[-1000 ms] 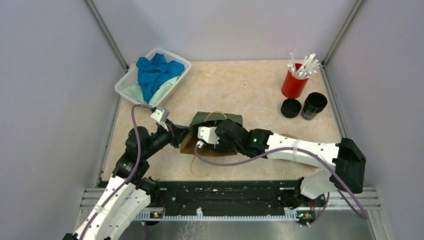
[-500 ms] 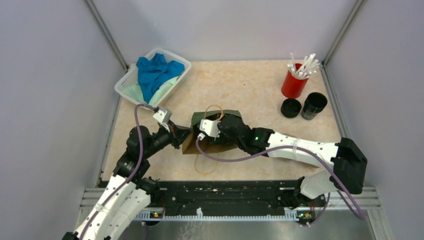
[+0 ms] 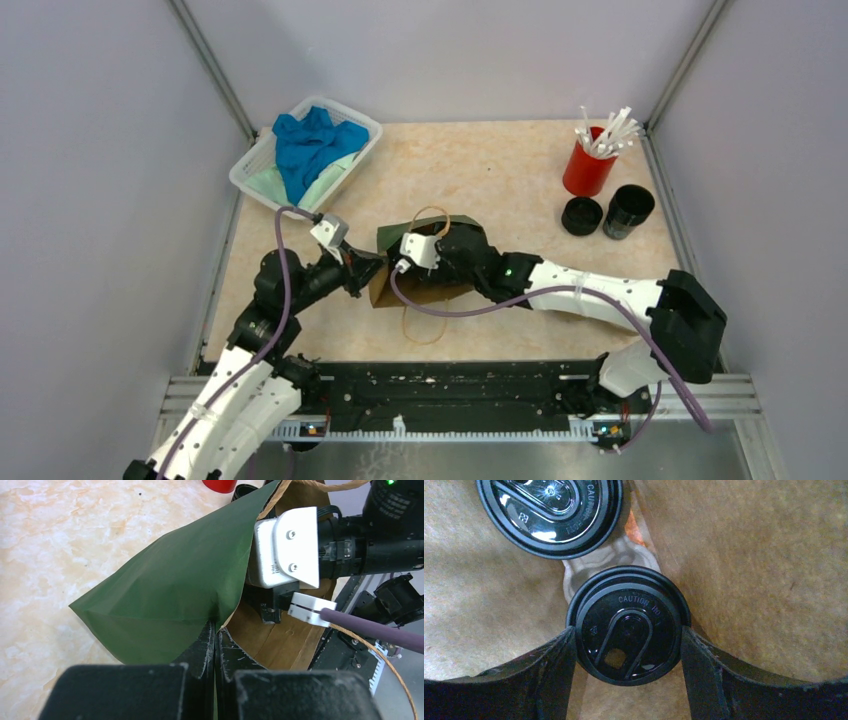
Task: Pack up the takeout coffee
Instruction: Place the coffee cup on the cup tray.
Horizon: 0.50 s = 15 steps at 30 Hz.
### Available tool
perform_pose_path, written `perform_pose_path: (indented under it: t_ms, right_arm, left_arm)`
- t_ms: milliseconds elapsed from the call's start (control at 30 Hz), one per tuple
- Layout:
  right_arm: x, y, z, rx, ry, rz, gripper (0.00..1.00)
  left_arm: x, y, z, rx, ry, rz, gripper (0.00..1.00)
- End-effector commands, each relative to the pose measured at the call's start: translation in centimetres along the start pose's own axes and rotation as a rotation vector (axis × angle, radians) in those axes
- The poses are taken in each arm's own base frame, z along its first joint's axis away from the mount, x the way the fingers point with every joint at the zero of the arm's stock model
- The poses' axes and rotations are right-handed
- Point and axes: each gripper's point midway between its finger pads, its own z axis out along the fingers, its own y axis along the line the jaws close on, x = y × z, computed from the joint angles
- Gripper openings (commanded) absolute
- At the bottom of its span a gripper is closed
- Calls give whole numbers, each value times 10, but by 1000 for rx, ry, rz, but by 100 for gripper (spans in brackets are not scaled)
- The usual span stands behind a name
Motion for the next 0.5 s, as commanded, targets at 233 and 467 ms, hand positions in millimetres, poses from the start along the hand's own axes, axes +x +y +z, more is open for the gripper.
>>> perform_pose_path:
  t_ms: [233, 467]
  right_arm:
    - [-10, -7, 18, -23, -73, 13, 0]
    - [-23, -7, 15, -85, -110, -97, 0]
  left_arm:
    - [-10, -4, 2, 15, 10, 30, 0]
    - [-7, 2, 5, -12, 31, 6, 0]
